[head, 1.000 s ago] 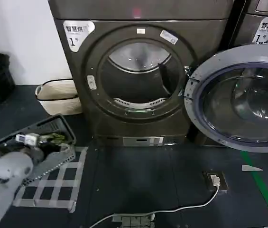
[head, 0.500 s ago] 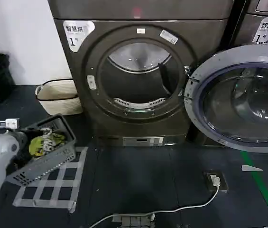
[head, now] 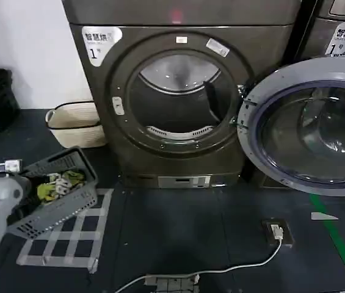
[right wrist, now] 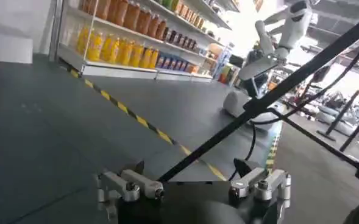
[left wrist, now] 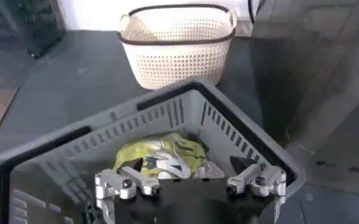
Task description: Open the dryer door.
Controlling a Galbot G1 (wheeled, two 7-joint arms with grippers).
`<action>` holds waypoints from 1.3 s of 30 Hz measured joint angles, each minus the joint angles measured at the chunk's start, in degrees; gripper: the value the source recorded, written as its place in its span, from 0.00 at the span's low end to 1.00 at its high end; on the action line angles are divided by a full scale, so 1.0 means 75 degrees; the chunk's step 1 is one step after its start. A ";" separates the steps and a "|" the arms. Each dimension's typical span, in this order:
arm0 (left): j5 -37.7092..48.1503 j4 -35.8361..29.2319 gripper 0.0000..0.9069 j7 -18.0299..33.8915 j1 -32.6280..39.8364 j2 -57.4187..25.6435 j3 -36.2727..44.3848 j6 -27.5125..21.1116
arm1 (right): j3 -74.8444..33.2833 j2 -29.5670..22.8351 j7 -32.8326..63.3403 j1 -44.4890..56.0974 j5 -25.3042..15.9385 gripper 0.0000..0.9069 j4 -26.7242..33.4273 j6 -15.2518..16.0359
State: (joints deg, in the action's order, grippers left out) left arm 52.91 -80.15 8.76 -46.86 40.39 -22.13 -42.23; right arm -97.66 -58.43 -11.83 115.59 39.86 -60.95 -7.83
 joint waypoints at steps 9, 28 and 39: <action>0.0021 0.0178 1.00 -0.0004 0.0015 0.0066 -0.0046 0.0005 | 0.0040 -0.0016 0.0021 -0.0003 -0.0012 1.00 -0.0002 -0.0113; -0.0020 0.0225 1.00 -0.0020 -0.0094 0.0082 -0.0202 0.0005 | 0.0049 -0.0050 0.0012 -0.0008 -0.0009 1.00 -0.0099 -0.0047; -0.0024 0.0232 1.00 -0.0027 -0.0090 0.0107 -0.0202 0.0005 | 0.0051 -0.0089 -0.0008 -0.0002 0.0008 1.00 -0.0106 -0.0032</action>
State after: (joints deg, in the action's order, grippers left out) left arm 52.73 -78.41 8.56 -47.53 41.20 -23.64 -42.19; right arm -97.28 -59.09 -11.89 115.57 39.92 -61.74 -8.07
